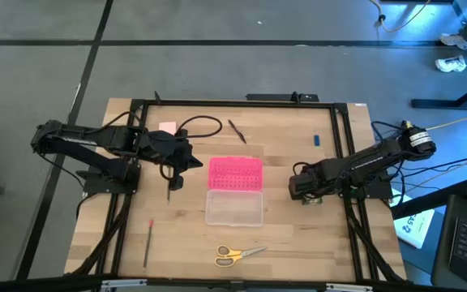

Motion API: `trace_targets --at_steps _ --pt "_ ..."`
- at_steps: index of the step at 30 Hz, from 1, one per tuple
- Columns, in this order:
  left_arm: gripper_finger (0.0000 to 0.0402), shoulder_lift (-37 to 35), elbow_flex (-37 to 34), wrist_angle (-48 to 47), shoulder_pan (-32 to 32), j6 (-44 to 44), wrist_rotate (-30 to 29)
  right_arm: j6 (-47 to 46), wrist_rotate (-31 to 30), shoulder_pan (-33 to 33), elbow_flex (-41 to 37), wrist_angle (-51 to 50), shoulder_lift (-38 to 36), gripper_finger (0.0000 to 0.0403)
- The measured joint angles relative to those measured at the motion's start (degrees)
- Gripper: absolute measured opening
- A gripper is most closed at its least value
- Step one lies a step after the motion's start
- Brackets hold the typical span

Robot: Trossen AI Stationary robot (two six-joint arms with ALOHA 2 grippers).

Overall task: Pack school essentials
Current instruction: Put the yellow crayon box into the pink supply box

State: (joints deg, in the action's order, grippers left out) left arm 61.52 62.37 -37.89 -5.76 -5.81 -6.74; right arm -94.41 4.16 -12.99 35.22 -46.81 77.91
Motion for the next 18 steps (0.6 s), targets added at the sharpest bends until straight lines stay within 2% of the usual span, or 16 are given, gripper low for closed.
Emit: trace_targets --at_steps 18 --pt "0.0000 0.0 0.0 0.0 0.0 0.0 0.0 0.5 -2.9 0.0 -1.0 1.8 0.1 0.0400"
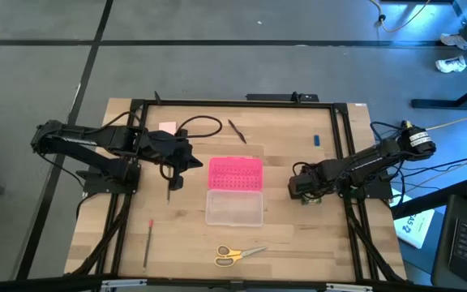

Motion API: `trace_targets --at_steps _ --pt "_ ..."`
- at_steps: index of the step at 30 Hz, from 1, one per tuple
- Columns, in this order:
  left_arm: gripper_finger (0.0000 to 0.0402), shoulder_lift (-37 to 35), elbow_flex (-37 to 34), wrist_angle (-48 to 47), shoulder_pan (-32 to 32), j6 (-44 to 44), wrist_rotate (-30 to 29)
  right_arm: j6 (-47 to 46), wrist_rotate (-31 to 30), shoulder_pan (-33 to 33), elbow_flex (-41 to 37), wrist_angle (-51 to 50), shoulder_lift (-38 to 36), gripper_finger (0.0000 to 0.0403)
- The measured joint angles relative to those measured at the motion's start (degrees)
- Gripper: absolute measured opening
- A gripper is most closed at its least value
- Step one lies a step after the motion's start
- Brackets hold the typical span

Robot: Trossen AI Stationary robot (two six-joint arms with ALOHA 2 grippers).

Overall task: Pack school essentials
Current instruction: Put the yellow crayon box into the pink supply box

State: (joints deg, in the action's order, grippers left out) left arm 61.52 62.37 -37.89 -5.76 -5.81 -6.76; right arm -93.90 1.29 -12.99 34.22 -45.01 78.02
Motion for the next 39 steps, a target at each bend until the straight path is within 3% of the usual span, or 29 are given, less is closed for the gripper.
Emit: trace_targets --at_steps 13,26,39 --pt "0.0000 0.0 0.0 0.2 0.0 0.0 0.0 2.9 -1.6 -0.1 0.0 -0.3 1.1 0.0398" --pt "0.0000 0.0 0.0 0.2 0.0 0.0 0.0 4.5 -2.4 -0.5 0.1 1.0 1.1 0.0320" --pt "0.0000 0.0 0.0 0.2 0.0 0.0 0.0 14.5 -3.6 -0.5 2.3 2.3 1.2 0.0315"
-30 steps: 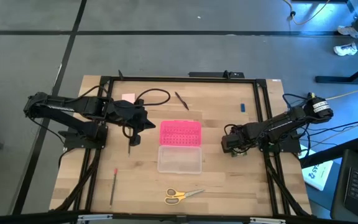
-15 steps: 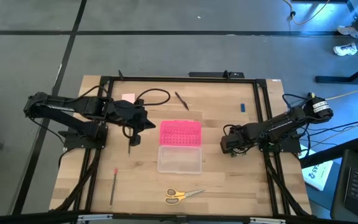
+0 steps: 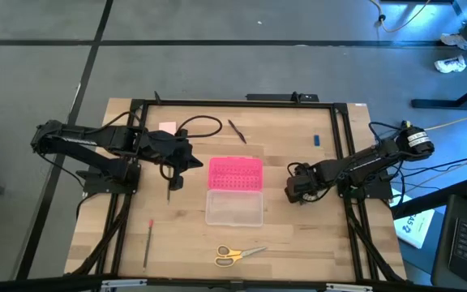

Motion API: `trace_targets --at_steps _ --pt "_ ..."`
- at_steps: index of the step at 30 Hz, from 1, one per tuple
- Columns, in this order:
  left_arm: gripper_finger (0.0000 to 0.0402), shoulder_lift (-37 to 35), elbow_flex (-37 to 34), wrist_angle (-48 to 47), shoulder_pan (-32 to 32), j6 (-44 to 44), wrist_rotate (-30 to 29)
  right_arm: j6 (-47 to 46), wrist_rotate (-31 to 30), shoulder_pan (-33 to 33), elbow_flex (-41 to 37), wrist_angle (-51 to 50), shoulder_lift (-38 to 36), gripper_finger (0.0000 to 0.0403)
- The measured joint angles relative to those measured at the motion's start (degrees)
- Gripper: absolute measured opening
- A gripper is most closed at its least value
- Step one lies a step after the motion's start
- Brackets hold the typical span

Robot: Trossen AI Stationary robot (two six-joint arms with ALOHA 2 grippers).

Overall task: Pack school essentials
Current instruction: Put the yellow crayon box into the pink supply box

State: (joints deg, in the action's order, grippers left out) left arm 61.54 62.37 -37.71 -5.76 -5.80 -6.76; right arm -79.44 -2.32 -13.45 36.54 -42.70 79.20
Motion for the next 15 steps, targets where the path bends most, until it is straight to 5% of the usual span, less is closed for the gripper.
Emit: trace_targets --at_steps 15 --pt "0.0000 0.0 0.0 0.6 0.0 -0.1 0.0 19.0 -7.1 0.0 12.6 -0.9 0.0 0.0315"
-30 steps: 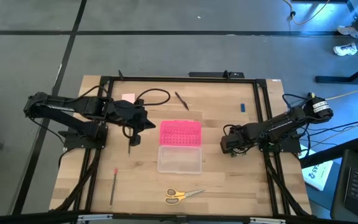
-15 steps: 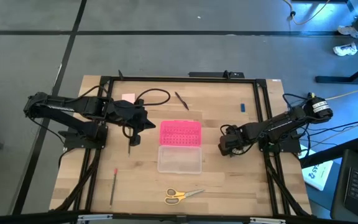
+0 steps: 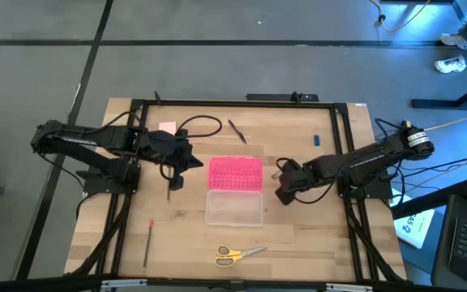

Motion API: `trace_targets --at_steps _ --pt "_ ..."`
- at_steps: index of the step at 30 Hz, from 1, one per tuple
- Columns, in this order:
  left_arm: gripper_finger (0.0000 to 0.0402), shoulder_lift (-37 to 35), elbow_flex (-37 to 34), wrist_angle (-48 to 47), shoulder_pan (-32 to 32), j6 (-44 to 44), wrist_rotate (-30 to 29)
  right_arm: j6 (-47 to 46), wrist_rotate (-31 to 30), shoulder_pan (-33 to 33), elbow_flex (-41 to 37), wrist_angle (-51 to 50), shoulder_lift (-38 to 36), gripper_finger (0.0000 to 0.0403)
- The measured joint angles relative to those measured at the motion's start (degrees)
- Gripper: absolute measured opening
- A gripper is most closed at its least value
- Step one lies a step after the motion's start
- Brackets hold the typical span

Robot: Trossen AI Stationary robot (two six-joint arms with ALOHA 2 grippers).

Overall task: Pack school essentials
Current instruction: Put the yellow crayon box into the pink supply box

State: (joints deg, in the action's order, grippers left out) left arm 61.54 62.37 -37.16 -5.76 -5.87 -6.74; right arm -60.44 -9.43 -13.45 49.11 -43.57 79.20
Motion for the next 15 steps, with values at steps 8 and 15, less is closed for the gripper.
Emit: trace_targets --at_steps 8,15 --pt "0.0000 0.0 0.0 0.6 -0.1 0.1 0.0 18.0 -7.4 0.0 7.8 7.4 0.3 0.0315" --pt "0.0000 0.0 0.0 0.2 -1.9 -1.2 0.4 32.8 -3.8 0.0 8.0 24.0 6.4 0.0315"
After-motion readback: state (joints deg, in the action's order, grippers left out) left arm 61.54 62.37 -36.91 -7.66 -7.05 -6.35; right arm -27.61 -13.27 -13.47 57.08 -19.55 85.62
